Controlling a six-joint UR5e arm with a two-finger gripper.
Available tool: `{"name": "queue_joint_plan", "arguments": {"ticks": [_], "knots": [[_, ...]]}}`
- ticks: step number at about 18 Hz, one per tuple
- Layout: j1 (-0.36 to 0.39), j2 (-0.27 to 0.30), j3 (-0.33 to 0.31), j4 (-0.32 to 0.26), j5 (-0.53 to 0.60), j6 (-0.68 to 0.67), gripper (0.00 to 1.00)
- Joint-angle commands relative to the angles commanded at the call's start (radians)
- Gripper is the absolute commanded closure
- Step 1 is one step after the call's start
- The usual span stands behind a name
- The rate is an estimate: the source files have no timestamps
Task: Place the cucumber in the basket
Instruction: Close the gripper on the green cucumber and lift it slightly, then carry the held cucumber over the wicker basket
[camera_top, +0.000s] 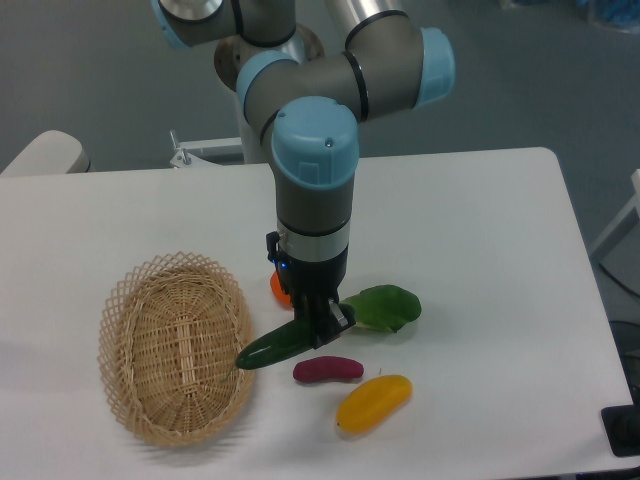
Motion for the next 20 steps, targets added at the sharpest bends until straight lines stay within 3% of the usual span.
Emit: {"name": "queue_joint_plan", "arguments": {"ticks": [12, 16, 20], "knots": [[-0.011, -0.009, -0.014, -0.011, 0.006, -0.015, 0.69], [-0.023, -0.009, -0.014, -0.038, 0.103, -0.041, 0.69], [-0.047, 0.0, -0.015, -0.058, 0.11, -0.095, 0.69]]}}
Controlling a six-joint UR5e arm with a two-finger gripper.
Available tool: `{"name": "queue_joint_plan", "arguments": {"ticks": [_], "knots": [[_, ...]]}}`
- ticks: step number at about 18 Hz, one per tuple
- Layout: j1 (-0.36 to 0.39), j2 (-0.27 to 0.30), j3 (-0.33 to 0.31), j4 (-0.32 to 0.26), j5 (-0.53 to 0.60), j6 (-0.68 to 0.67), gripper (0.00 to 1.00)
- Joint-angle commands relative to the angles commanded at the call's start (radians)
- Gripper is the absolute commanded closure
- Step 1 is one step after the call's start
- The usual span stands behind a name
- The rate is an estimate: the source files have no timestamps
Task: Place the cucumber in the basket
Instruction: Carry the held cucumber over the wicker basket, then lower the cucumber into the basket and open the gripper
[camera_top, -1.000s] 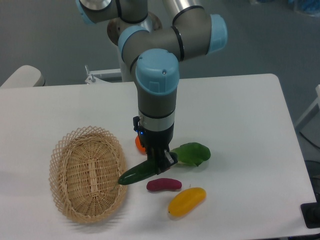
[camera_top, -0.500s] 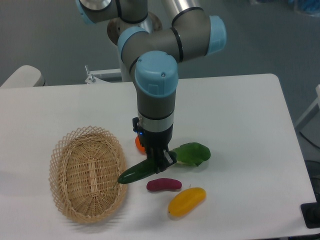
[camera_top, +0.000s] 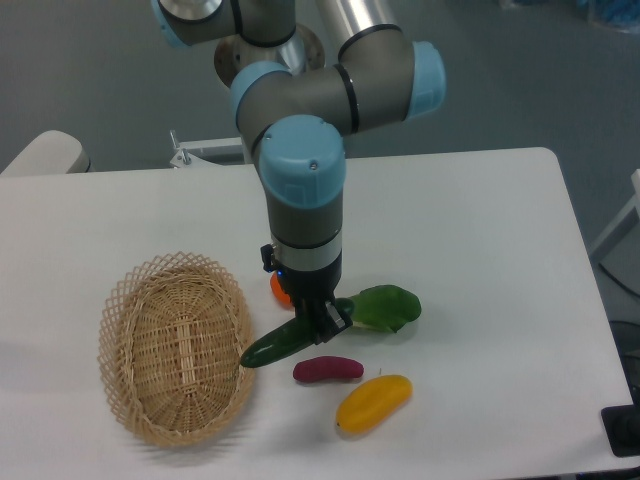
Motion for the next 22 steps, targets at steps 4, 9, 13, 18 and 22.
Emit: {"name": "queue_joint_plan", "arguments": {"ticks": [4, 9, 13, 18, 22], "knots": [[-0.052, 0.012, -0.02, -0.008, 0.066, -0.093, 0.69], [-0.144, 0.002, -0.063, 0.001, 0.126, -0.369, 0.68], [-0.215, -0.012, -0.089, 0.07, 0.126, -0.531, 0.65], [-0.27, -0.04, -0.172, 0.135, 0.123, -0.621, 0.65], [-0.311, -0.063, -0.198, 0.147, 0.118, -0.623, 0.58]]}}
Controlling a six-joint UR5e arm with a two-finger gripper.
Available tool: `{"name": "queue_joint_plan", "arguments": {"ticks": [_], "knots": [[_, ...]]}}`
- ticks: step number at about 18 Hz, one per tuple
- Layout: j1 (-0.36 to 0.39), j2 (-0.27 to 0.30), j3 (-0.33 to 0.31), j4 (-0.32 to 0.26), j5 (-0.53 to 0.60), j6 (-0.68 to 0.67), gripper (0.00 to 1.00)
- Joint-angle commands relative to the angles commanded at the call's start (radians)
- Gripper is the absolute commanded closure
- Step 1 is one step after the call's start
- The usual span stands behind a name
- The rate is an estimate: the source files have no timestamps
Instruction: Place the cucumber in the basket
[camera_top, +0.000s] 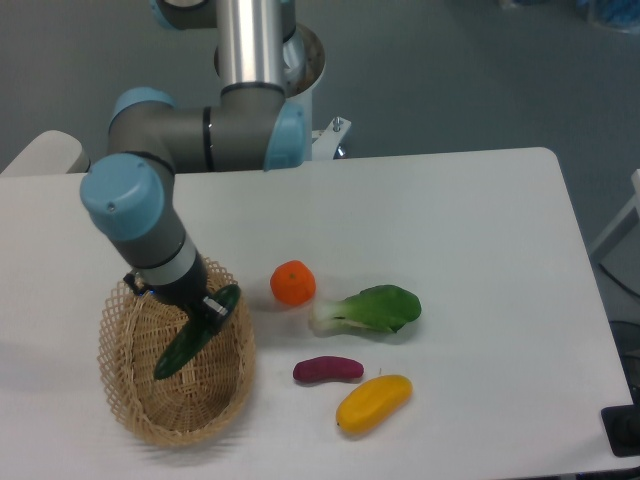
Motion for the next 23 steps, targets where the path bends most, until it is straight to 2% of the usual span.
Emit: {"name": "queue_joint_plan", "arguments": {"ticks": [3, 6, 8, 13, 14, 15, 16, 20, 23], "knots": [[-0.015, -0.014, -0.026, 0.0, -0.002, 0.0, 0.58], [-0.023, -0.035, -0.023, 0.003, -0.002, 0.0, 0.57], [-0.025, -0.052, -0.022, 0.024, -0.002, 0.0, 0.55], [-0.025, -0.061, -0.012, 0.035, 0.0, 0.006, 0.55], [-0.023, -0.06, -0.005, 0.035, 0.0, 0.009, 0.44], [-0.023, -0.061, 0.004, 0.041, 0.009, 0.012, 0.07], [-0.023, -0.06, 0.014, 0.04, 0.012, 0.009, 0.0], [-0.009, -0.032, 0.063, 0.037, 0.008, 0.015, 0.0], [0.029, -0.012, 0.1, 0.037, -0.005, 0.011, 0.0]]}}
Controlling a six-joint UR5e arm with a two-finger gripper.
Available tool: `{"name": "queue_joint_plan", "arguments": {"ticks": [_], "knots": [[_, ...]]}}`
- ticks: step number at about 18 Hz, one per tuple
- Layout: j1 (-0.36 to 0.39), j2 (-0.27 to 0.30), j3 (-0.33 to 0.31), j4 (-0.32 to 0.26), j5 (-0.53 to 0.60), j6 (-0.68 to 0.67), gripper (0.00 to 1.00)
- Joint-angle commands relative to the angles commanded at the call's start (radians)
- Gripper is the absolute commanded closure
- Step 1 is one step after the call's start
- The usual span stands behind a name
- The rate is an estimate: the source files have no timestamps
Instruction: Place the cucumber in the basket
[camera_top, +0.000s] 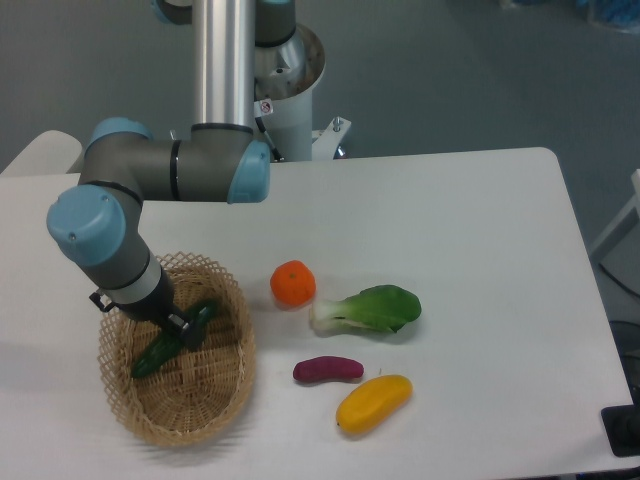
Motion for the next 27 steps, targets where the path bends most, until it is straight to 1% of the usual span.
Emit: {"name": "queue_joint_plan", "arguments": {"ticks": [2, 3, 4, 7, 10, 12, 14, 17, 18, 20, 22, 23, 25, 27], "knots": [[0.028, 0.005, 0.035, 0.0, -0.017, 0.005, 0.0], [0.044, 0.006, 0.041, 0.002, -0.021, 0.009, 0.0], [0.064, 0.014, 0.043, 0.005, -0.023, 0.027, 0.0], [0.12, 0.044, 0.038, -0.006, -0.026, 0.167, 0.0], [0.192, 0.075, 0.028, -0.024, -0.026, 0.23, 0.0], [0.235, 0.08, 0.028, -0.075, -0.026, 0.293, 0.0], [0.273, 0.123, 0.028, -0.129, -0.026, 0.398, 0.0], [0.339, 0.144, 0.028, -0.159, -0.04, 0.573, 0.0], [0.357, 0.164, 0.029, -0.182, -0.041, 0.615, 0.0], [0.423, 0.187, 0.037, -0.228, -0.077, 0.714, 0.0], [0.477, 0.209, 0.032, -0.245, -0.121, 0.811, 0.0], [0.506, 0.215, 0.032, -0.258, -0.124, 0.859, 0.0], [0.541, 0.218, 0.031, -0.275, -0.124, 0.969, 0.0], [0.574, 0.226, 0.028, -0.276, -0.133, 1.058, 0.0]]}}
